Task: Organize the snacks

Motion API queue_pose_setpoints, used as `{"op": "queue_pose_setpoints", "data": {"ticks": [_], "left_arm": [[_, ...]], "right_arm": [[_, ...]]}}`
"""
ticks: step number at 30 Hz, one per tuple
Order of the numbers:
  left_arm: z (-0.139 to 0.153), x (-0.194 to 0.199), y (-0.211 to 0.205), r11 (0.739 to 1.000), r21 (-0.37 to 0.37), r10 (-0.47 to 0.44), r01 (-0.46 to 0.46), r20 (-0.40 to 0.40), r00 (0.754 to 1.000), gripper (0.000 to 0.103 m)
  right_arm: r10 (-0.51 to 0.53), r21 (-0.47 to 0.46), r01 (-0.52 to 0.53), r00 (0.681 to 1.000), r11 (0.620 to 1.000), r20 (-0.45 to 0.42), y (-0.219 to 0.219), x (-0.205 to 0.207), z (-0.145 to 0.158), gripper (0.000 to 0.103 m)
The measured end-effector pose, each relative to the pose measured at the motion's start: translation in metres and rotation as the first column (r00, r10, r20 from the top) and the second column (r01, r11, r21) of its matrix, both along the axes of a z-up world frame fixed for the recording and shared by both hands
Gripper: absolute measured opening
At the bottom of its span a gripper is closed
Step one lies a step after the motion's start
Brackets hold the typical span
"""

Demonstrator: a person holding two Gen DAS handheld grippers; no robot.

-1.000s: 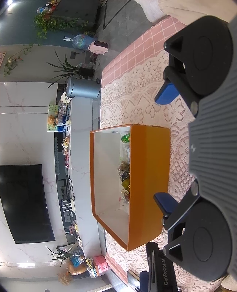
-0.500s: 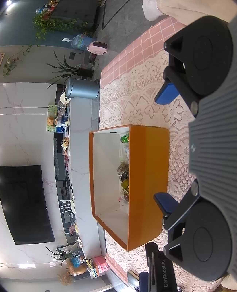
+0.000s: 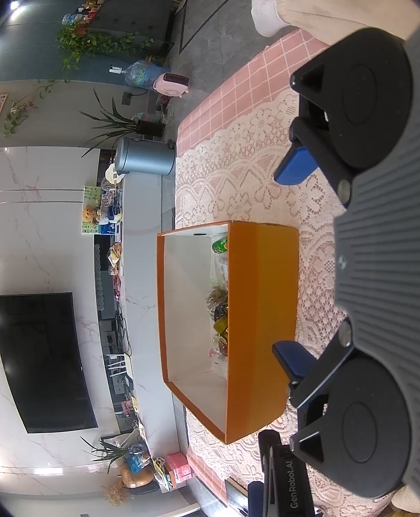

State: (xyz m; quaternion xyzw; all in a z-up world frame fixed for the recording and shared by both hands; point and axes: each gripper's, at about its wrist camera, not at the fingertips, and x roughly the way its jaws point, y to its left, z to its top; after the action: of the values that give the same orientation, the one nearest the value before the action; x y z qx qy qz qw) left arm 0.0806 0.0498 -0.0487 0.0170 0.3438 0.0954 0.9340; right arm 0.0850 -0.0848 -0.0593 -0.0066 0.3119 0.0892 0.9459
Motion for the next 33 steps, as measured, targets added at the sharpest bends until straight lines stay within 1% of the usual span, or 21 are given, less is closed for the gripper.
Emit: {"op": "queue_pose_setpoints", "data": {"ticks": [11,24,33], "left_arm": [[0.002,-0.001,0.001,1.0,0.001,0.004,-0.004,0.004,1.0,0.089],[0.003,-0.005,0.002,1.0,-0.002,0.005,-0.005,0.012,1.0,0.089],[0.003,-0.006,0.004,1.0,-0.017,0.001,0.0,0.015,1.0,0.089]], "right_arm": [[0.006,0.001,-0.006,1.0,1.0,0.002,0.0,-0.001,0.001,0.099],[0.004,0.002,-0.004,1.0,1.0,0.018,-0.001,-0.007,0.009,0.099],[0.018,-0.01,-0.018,1.0,1.0,0.022,0.002,-0.009,0.011,0.099]]}}
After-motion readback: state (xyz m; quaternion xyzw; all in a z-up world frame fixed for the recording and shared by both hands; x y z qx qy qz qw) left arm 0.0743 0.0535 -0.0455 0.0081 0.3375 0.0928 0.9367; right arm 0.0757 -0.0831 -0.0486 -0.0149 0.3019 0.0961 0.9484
